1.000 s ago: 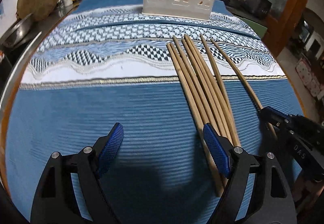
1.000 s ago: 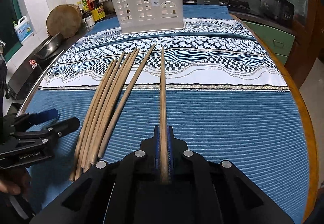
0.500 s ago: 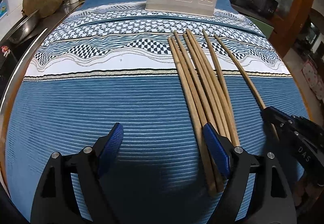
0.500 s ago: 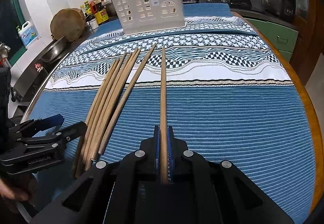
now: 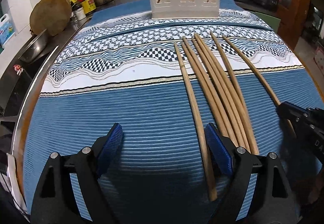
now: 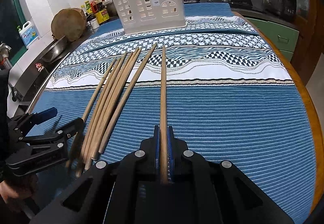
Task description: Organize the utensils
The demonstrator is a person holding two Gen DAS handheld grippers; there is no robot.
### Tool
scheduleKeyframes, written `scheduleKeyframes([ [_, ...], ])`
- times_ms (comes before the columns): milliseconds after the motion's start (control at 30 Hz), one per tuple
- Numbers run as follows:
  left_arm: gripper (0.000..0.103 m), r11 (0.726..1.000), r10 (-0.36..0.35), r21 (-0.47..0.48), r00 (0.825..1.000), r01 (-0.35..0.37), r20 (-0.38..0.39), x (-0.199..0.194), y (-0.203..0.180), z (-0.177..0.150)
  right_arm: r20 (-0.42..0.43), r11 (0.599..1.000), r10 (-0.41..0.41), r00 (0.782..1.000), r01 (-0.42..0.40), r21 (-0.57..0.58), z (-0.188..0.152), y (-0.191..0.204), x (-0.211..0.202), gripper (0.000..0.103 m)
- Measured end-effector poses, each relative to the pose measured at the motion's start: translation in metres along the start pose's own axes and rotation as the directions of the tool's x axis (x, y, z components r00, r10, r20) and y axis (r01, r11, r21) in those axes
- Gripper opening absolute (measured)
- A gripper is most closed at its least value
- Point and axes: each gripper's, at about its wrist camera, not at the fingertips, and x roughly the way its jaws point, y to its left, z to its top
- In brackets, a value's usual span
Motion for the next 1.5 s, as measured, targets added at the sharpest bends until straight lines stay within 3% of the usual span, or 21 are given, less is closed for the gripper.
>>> scheduleKeyframes([
  [133, 0.081, 1.000, 0.017, -0.012, 1.000, -0.017, 0.005, 0.000, 0.005, 0.002, 0.000, 1.000, 0.001, 1.000, -0.001, 0.002, 0.000, 0.000, 0.000, 0.007],
  [333, 0.061, 1.000, 0.015, -0.011, 1.000, -0.015, 0.015, 0.000, 0.004, 0.001, 0.000, 1.000, 0.002, 1.000, -0.002, 0.003, 0.001, 0.000, 0.001, 0.007],
  [433, 0.053, 1.000, -0.016, -0.014, 1.000, 0.016, 0.010, 0.001, 0.004, 0.002, 0.000, 1.000, 0.005, 1.000, -0.005, 0.006, 0.000, 0.000, 0.001, 0.007],
  [533, 0.049, 0.993, -0.113, -0.050, 0.993, 0.111, -0.028, 0.005, 0.007, 0.002, 0.001, 1.000, 0.005, 1.000, -0.005, 0.007, 0.000, 0.000, 0.001, 0.007],
  [700, 0.047, 0.990, -0.129, -0.059, 0.991, 0.128, -0.021, 0.006, 0.005, 0.000, 0.002, 1.000, 0.010, 1.000, -0.010, 0.011, 0.000, 0.000, 0.001, 0.007],
  [900, 0.024, 0.996, -0.089, -0.031, 0.996, 0.089, -0.006, 0.007, 0.008, 0.002, 0.003, 1.000, 0.012, 1.000, -0.012, 0.013, 0.000, 0.000, 0.001, 0.007],
  [1167, 0.021, 0.991, -0.132, 0.001, 0.991, 0.132, -0.012, 0.007, 0.005, 0.002, 0.004, 1.000, 0.007, 1.000, -0.007, 0.005, 0.001, 0.000, 0.002, 0.007],
  [1500, 0.019, 0.970, -0.235, -0.061, 0.972, 0.234, -0.011, 0.009, 0.021, 0.002, 0.020, 1.000, 0.003, 1.000, -0.002, -0.013, 0.003, 0.003, -0.002, 0.007],
])
